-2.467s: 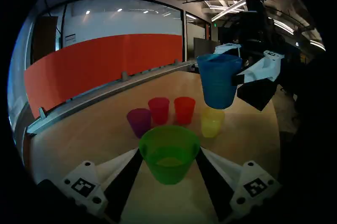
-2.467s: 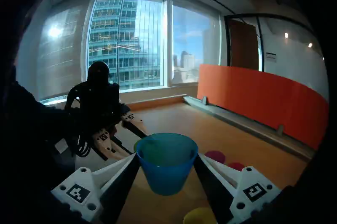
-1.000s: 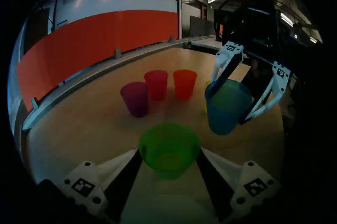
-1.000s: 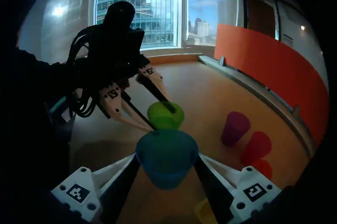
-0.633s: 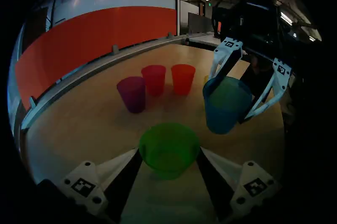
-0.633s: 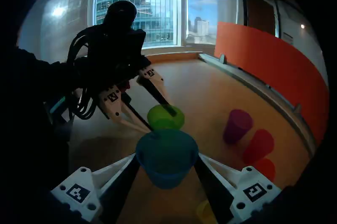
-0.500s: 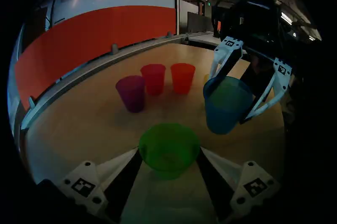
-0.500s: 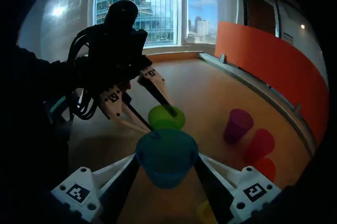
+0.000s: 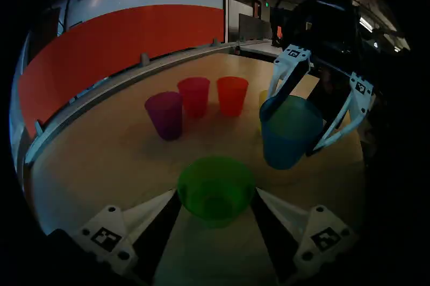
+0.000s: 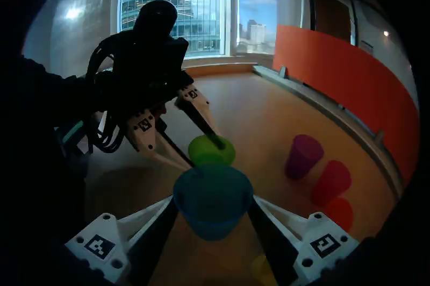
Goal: Pour water
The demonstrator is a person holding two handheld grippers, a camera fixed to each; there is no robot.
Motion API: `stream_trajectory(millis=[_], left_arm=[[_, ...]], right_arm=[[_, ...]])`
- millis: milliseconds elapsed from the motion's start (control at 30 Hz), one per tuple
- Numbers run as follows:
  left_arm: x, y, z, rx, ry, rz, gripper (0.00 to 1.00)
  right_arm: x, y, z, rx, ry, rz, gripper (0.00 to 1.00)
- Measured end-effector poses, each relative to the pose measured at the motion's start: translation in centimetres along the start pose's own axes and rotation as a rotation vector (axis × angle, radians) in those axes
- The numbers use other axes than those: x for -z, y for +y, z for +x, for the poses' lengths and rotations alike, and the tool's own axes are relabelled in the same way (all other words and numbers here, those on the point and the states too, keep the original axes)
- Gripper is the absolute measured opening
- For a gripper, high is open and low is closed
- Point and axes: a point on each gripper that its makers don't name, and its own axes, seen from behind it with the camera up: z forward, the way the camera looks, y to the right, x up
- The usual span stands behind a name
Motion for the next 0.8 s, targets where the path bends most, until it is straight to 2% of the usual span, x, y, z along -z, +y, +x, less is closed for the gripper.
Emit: stream_trajectory(millis=[567,700,800], left_arm=[[0.3,-0.1,-0.8,-0.008,-0.021,0.012,0.88],[0.4,0.0,-0.9,-0.003,-0.027,0.013,1.0],[0.5,0.1,-1.0,0.001,-0.026,0.009,1.0]], right_arm=[[-0.7,-0.5,-0.3,0.001,-0.003,0.0,0.9],[-0.9,-0.6,-0.5,-0.001,-0.005,-0.002,0.9],[-1.2,-0.6,-0.9,-0.001,-0.009,-0.004,0.91]])
